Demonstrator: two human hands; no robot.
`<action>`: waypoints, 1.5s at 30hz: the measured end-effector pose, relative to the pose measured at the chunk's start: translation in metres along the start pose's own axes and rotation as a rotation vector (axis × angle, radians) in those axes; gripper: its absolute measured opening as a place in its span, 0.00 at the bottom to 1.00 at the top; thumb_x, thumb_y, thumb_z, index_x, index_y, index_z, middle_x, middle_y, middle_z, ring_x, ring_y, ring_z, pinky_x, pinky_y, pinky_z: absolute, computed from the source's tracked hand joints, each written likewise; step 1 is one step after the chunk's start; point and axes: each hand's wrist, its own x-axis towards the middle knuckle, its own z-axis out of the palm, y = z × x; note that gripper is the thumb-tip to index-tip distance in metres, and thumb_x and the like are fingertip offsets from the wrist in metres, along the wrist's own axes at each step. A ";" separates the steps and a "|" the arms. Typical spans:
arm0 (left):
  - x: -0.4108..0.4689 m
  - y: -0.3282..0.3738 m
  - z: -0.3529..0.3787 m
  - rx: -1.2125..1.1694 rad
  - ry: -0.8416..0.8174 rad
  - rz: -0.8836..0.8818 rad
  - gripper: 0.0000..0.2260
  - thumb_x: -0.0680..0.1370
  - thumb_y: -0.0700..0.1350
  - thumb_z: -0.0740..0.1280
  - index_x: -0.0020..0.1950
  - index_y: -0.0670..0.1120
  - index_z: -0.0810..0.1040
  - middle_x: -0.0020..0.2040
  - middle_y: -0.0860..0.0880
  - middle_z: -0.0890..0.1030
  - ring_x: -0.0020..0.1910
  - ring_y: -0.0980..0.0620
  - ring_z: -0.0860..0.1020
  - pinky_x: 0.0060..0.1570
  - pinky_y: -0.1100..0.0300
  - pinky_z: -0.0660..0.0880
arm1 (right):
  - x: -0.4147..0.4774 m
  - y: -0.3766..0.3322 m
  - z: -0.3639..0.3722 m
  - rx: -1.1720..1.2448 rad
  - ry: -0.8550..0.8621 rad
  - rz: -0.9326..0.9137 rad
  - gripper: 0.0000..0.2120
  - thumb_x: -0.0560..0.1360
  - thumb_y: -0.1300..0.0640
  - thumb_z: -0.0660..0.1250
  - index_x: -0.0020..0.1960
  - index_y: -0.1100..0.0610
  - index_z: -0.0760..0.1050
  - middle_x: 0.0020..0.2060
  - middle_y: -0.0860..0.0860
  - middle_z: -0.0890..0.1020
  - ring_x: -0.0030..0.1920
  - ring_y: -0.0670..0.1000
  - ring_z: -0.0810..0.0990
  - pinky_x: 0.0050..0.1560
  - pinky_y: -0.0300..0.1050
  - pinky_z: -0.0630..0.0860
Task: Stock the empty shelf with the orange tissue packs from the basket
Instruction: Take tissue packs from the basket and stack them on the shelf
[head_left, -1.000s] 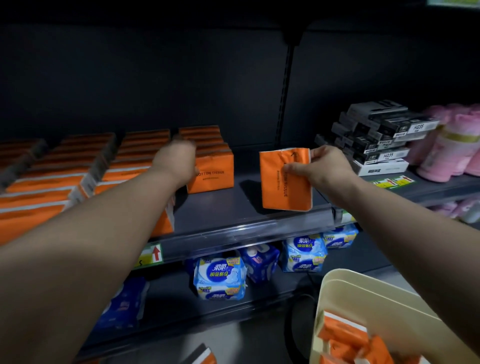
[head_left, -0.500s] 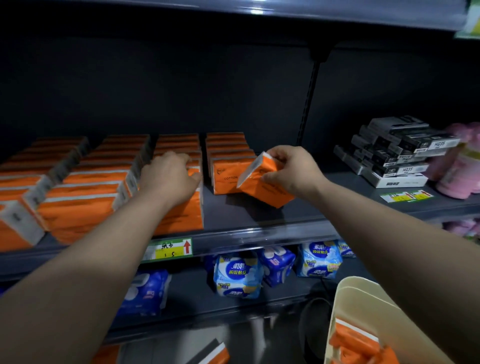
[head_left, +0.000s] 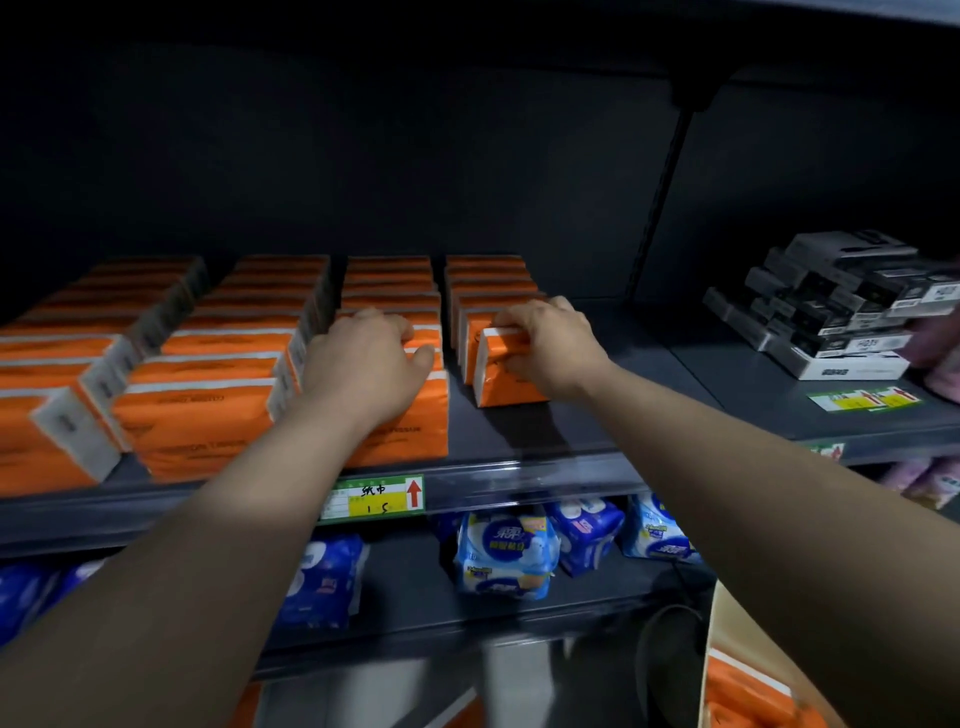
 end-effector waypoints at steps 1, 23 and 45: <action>0.000 0.000 -0.001 0.004 -0.001 0.002 0.20 0.76 0.58 0.61 0.63 0.50 0.77 0.62 0.47 0.77 0.61 0.45 0.75 0.59 0.48 0.73 | 0.001 0.000 0.002 0.003 0.011 -0.005 0.20 0.70 0.58 0.68 0.62 0.48 0.74 0.59 0.50 0.78 0.62 0.54 0.68 0.61 0.48 0.64; -0.004 0.003 -0.006 -0.002 0.000 0.007 0.18 0.76 0.57 0.63 0.61 0.49 0.78 0.60 0.47 0.78 0.59 0.45 0.76 0.57 0.48 0.75 | -0.019 0.026 -0.014 -0.023 0.082 0.013 0.30 0.68 0.48 0.73 0.68 0.48 0.70 0.65 0.50 0.73 0.67 0.54 0.66 0.70 0.50 0.60; -0.160 0.201 0.051 -0.012 -0.223 0.553 0.15 0.75 0.54 0.63 0.58 0.49 0.79 0.56 0.45 0.79 0.56 0.42 0.76 0.53 0.51 0.74 | -0.324 0.167 -0.103 -0.068 -0.110 0.401 0.24 0.71 0.56 0.71 0.66 0.55 0.74 0.63 0.55 0.78 0.62 0.56 0.76 0.61 0.44 0.68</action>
